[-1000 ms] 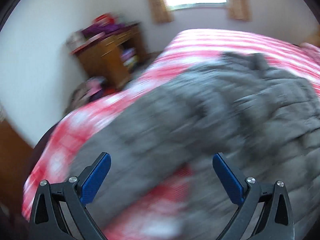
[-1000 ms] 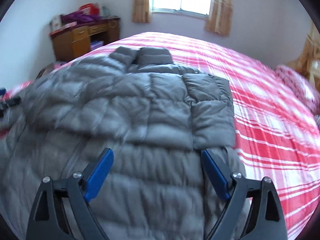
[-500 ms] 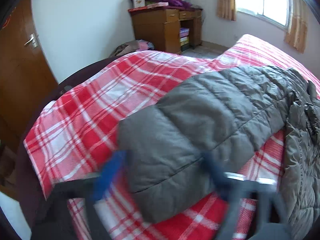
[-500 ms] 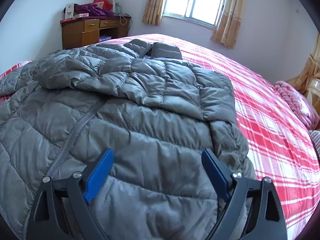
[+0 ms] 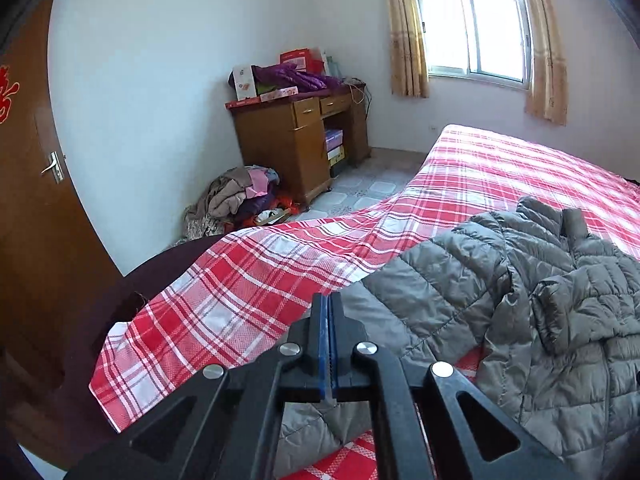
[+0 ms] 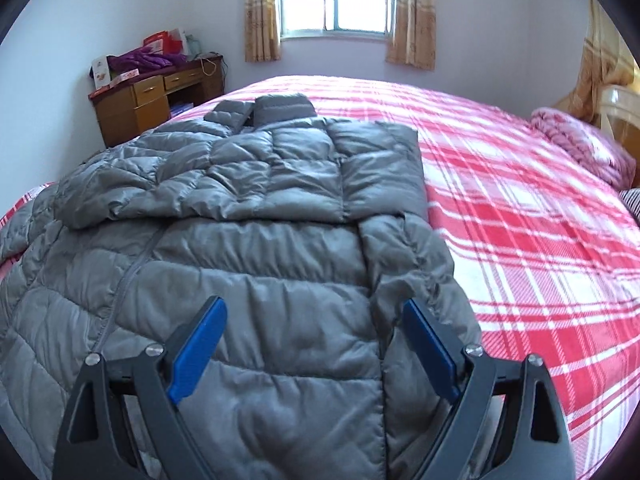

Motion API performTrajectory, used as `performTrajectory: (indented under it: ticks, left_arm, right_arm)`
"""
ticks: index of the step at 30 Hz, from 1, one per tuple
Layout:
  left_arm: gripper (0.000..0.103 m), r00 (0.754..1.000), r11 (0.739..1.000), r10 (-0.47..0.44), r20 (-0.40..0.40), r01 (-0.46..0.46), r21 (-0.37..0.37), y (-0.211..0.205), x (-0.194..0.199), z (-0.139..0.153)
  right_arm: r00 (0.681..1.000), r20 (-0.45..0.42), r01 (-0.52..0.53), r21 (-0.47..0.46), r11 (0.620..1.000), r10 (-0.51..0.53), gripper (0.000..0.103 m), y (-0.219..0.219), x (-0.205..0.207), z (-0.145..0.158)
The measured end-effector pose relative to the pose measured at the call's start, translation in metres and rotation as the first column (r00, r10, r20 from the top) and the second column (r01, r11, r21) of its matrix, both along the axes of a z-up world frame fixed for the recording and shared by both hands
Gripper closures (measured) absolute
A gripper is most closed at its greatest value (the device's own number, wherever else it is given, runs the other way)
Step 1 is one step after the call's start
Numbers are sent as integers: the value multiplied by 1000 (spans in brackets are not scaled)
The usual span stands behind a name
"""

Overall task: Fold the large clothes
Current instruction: 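Grasp the other sleeve cuff with the left tool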

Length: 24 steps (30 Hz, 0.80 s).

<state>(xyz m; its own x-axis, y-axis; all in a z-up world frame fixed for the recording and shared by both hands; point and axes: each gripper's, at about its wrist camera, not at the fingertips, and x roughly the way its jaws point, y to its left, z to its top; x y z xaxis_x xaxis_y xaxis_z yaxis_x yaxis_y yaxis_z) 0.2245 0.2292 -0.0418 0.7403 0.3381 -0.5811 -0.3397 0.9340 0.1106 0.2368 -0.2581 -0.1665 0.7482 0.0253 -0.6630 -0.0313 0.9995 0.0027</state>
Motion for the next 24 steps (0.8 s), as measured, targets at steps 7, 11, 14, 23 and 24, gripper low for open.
performTrajectory:
  ticks: [7, 11, 14, 23, 24]
  left_arm:
    - [100, 989, 979, 98, -106, -115, -167, 54, -16, -48]
    - [91, 986, 958, 117, -121, -144, -249, 75, -29, -74]
    - [12, 987, 942, 111, -115, -141, -303, 77, -34, -86]
    - [8, 963, 896, 169, -211, -239, -375, 91, -19, -129]
    - [8, 959, 887, 160, -233, -243, -393, 92, -18, -135]
  right_arm:
    - [1000, -4, -5, 26, 1000, 5, 11, -4, -3, -4]
    - [999, -30, -13, 1, 1000, 13, 11, 0, 0, -8]
    - [999, -40, -15, -28, 1000, 14, 10, 4, 0, -11]
    - [999, -48, -16, -49, 999, 14, 9, 5, 0, -13]
    - [999, -49, -16, -52, 999, 14, 9, 5, 0, -13]
